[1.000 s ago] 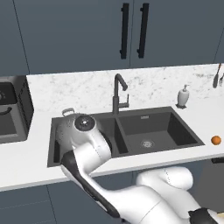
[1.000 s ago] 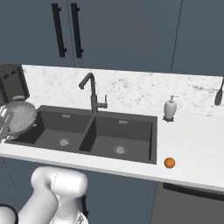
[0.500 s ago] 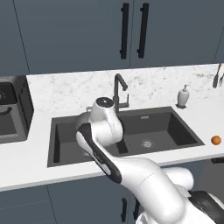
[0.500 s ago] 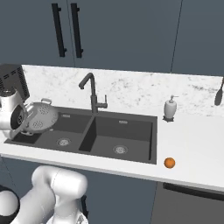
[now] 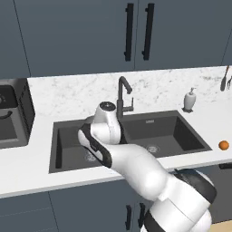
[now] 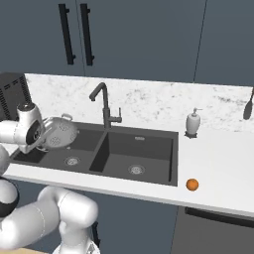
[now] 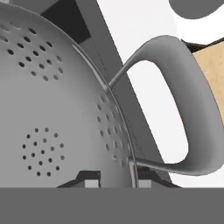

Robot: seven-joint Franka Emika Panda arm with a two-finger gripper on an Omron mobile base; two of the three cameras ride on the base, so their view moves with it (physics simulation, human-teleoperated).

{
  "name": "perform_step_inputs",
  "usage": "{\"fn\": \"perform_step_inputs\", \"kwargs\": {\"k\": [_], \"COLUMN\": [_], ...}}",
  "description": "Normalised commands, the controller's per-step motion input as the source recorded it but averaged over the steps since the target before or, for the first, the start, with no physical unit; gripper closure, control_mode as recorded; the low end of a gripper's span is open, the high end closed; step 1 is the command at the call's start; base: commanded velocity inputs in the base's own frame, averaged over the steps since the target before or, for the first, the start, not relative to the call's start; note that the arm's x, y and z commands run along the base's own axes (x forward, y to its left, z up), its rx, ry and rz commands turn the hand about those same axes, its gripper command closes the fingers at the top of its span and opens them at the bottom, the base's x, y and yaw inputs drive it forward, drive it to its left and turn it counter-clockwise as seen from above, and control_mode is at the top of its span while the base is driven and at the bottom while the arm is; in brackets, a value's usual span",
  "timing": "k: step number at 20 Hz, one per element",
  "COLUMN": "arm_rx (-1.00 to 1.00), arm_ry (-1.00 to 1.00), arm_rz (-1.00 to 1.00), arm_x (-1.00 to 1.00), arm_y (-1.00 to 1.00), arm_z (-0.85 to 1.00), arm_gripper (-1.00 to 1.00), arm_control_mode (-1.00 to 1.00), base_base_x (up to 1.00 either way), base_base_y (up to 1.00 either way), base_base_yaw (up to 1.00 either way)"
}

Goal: Put the colander in the sink, put the tangerine in the colander, and turn on the sink faucet and pour water over the colander.

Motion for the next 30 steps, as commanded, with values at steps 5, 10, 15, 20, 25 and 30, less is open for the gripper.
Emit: {"fn": "perform_step_inputs", "kwargs": {"k": [5, 10, 15, 20, 25, 30], "arm_rx": [0.08, -0.02, -0.1, -0.01, 0.0, 0.0], "arm_ry": [0.3, 0.1, 0.0, 0.07, 0.07, 0.03], "arm_rz": [-0.29, -0.4, -0.49, -0.37, -0.32, -0.31], "arm_x": [0.06, 0.11, 0.42, 0.35, 0.1, 0.15], "arm_y": [0.1, 0.12, 0.5, 0.65, 0.7, 0.77], "arm_z": [-0.05, -0.22, -0.45, -0.12, 0.03, 0.11], "arm_gripper": [1.0, 1.0, 1.0, 1.0, 1.0, 1.0], "arm_control_mode": [-1.0, -1.0, -1.0, -1.0, -1.0, -1.0], "base_base_x": [0.0, 0.0, 0.0, 0.0, 0.0, 0.0], "base_base_y": [0.0, 0.0, 0.0, 0.0, 0.0, 0.0], "base_base_yaw": [0.0, 0.0, 0.0, 0.0, 0.0, 0.0]}}
